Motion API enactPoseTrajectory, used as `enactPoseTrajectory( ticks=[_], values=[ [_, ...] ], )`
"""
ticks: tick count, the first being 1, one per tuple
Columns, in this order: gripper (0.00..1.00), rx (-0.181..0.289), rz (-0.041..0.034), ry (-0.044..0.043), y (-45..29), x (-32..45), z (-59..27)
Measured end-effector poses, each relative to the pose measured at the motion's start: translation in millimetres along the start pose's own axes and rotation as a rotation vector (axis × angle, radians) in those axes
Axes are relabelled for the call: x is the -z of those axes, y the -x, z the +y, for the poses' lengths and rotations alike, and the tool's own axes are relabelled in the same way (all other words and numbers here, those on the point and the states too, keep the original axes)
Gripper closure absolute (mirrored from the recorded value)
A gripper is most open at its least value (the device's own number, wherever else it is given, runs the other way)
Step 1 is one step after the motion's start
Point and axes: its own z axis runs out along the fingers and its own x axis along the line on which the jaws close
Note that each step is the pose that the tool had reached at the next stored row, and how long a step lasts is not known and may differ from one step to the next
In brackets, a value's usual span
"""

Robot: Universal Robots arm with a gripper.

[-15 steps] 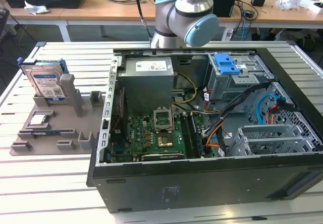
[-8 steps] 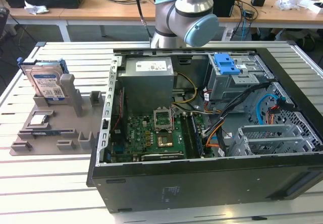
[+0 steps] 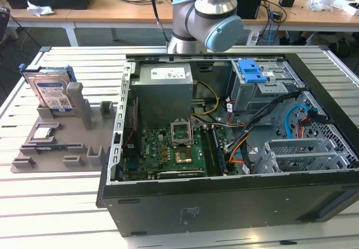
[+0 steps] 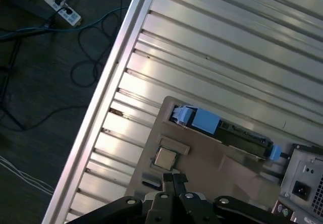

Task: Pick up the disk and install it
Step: 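Pick up the disk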

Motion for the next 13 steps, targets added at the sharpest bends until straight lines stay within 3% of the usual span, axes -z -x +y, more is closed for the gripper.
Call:
enactPoseTrajectory(
  ticks=[4, 13],
  values=[
    [0.89, 0.048, 0.0013, 0.0012, 0.0, 0.0, 0.0],
    [0.89, 0.219, 0.0058, 0.0054, 0.0, 0.0, 0.0]
  ],
)
